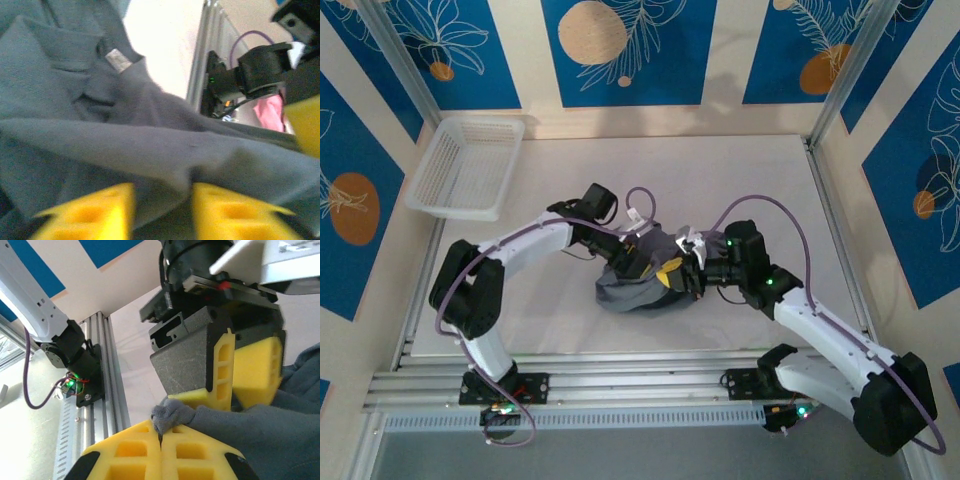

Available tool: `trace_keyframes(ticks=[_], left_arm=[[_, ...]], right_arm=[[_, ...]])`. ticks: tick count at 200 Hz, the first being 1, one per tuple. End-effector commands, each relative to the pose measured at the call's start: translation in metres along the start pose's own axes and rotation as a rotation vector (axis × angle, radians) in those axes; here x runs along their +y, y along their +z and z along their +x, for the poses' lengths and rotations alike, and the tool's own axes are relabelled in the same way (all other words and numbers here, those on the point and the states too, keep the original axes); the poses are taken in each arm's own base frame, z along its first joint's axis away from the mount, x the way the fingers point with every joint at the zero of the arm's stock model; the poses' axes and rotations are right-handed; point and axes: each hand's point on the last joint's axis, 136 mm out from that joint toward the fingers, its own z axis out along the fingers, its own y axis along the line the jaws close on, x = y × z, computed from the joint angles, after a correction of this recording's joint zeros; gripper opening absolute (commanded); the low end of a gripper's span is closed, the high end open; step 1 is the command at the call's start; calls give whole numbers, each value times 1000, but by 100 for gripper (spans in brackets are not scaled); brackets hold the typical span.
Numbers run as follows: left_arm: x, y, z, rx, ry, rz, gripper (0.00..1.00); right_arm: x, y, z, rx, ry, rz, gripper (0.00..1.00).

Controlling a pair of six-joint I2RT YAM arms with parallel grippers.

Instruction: Fold the inside-out t-shirt

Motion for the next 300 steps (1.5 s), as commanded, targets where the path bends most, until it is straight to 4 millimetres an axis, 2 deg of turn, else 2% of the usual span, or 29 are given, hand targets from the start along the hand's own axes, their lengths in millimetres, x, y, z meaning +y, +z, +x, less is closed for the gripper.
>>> trace_keyframes(ticks=[1, 12, 16, 33, 43, 52, 64, 71, 84, 95, 104, 114, 123, 136, 145, 155, 165, 188, 199, 203, 207, 216, 225, 236, 246, 259, 263, 277, 300], left_arm=[[-7, -10, -16, -46, -37, 41, 0], [1, -22, -29, -113, -77, -1, 0], [3, -28, -34, -139, -87, -13, 0], [13, -44, -49, -215, -116, -89, 0], [17, -47, -54, -227, -119, -117, 0], [19, -44, -54, -222, -128, -122, 0], [23, -40, -49, -201, -130, -144, 0], [23, -39, -46, -191, -116, -161, 0], [21, -39, -38, -174, -96, -183, 8], [24, -41, -34, -173, -104, -212, 8], [31, -42, -31, -167, -118, -246, 8], [38, -43, -29, -159, -139, -281, 7], [44, -43, -30, -164, -159, -304, 5], [48, -43, -36, -186, -173, -313, 3], [51, -43, -41, -203, -176, -322, 3], [57, -44, -45, -218, -185, -344, 2], [63, -46, -49, -234, -199, -375, 1], [70, -49, -60, -261, -228, -399, 0], [71, -51, -65, -276, -231, -405, 0], [72, -52, -67, -280, -233, -409, 0], [73, -53, -67, -284, -233, -414, 0], [75, -57, -69, -291, -236, -427, 0], [82, -62, -69, -296, -251, -459, 0], [98, -70, -64, -290, -285, -542, 0], [113, -75, -60, -273, -304, -600, 0], [126, -73, -60, -265, -300, -628, 0], [127, -71, -62, -272, -294, -622, 0], [127, -69, -70, -308, -287, -595, 1], [107, -84, -79, -357, -260, -589, 18]], right_arm=[[-24, -4, 23, 45, -2, 163, 12], [-29, -5, 45, 84, 12, 205, 16], [-30, -5, 55, 99, 28, 223, 21], [-29, -10, 62, 122, 30, 257, 36], [-32, -12, 61, 110, 23, 280, 40], [-35, -14, 60, 106, 25, 301, 39], [-36, -13, 61, 114, 37, 298, 31], [-33, -12, 61, 120, 43, 275, 23], [-27, -8, 57, 127, 50, 230, 9], [-27, -7, 52, 124, 66, 222, 8], [-26, -5, 48, 117, 88, 216, 15], [-24, -2, 43, 110, 102, 196, 35], [-23, 1, 37, 101, 115, 189, 45], [-29, 7, 27, 83, 190, 213, 49], [-41, 11, 24, 70, 282, 277, 49], [-54, 16, 29, 90, 372, 338, 55], [-56, 25, 36, 146, 383, 346, 62], [-65, 39, 52, 246, 405, 395, 67], [-76, 40, 60, 276, 436, 452, 65], [-80, 40, 63, 286, 448, 471, 62], [-83, 41, 66, 298, 458, 479, 53], [-83, 45, 68, 318, 471, 458, 25], [-76, 50, 62, 325, 472, 390, 0], [-57, 55, 45, 301, 442, 256, 0], [-29, 56, 22, 240, 400, 73, 0], [6, 45, -11, 116, 299, -144, 0], [10, 42, -16, 93, 281, -162, 0], [13, 29, -36, 11, 253, -177, 0], [-3, 5, -65, -92, 338, -210, 0]])
